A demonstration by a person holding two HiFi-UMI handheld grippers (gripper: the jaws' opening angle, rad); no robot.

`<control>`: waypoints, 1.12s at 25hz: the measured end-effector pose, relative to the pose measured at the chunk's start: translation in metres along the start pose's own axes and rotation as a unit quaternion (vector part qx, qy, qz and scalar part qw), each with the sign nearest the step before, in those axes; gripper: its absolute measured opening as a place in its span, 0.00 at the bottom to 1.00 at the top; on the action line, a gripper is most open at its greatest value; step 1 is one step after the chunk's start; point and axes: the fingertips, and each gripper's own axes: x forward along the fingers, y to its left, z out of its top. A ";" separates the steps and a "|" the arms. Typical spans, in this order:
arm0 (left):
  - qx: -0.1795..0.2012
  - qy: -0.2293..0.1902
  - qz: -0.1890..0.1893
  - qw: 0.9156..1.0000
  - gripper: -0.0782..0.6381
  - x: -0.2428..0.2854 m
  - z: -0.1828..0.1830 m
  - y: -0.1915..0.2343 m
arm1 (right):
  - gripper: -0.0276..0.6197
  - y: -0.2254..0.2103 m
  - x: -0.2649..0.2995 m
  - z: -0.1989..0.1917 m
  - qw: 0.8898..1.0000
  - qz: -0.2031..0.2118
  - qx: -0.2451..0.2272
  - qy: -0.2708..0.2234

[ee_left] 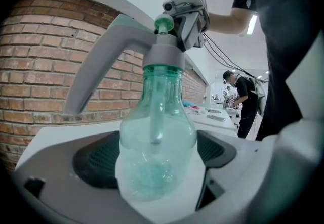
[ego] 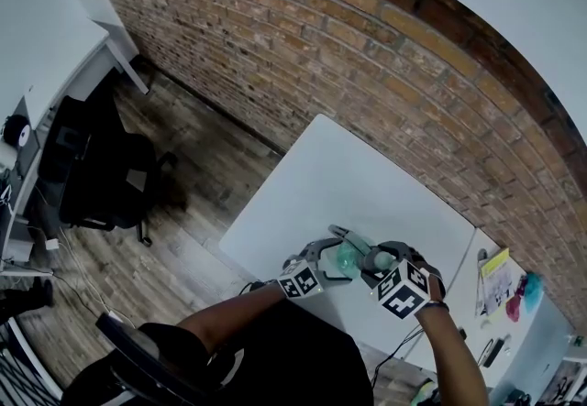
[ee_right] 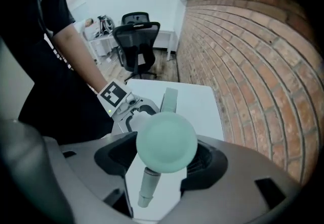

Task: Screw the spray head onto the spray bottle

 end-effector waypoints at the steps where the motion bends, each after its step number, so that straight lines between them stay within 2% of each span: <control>1: 0.000 -0.001 0.000 1.000 0.76 0.000 0.000 0.000 | 0.47 -0.001 0.000 0.000 1.000 -0.006 0.023 -0.003; 4: -0.001 -0.002 0.001 1.000 0.76 0.000 -0.001 0.001 | 0.47 -0.004 0.001 0.001 0.997 -0.022 0.078 -0.003; 7: -0.004 -0.002 0.005 1.000 0.76 0.000 -0.002 0.001 | 0.47 -0.006 0.001 0.000 0.994 -0.030 0.107 -0.003; 12: -0.005 -0.014 0.014 1.000 0.76 -0.005 0.007 0.002 | 0.47 -0.006 0.000 0.000 0.991 -0.038 0.123 -0.021; 15: -0.004 -0.029 0.010 1.000 0.76 -0.008 0.020 0.003 | 0.47 -0.005 0.000 0.000 0.993 -0.037 0.112 -0.029; 18: 0.007 -0.048 -0.003 0.999 0.76 -0.008 0.039 0.006 | 0.47 -0.004 -0.001 0.001 0.996 -0.035 0.078 -0.026; 23: 0.008 -0.051 -0.006 0.999 0.76 0.001 0.052 0.011 | 0.47 -0.005 -0.016 0.005 0.999 -0.031 0.001 -0.009; 26: -0.001 -0.050 -0.003 0.999 0.76 0.005 0.052 0.012 | 0.47 -0.001 -0.024 0.009 0.995 -0.021 -0.100 -0.001; 28: 0.000 -0.047 -0.006 0.999 0.76 0.008 0.051 0.010 | 0.47 0.000 -0.023 0.003 0.981 -0.020 -0.192 0.029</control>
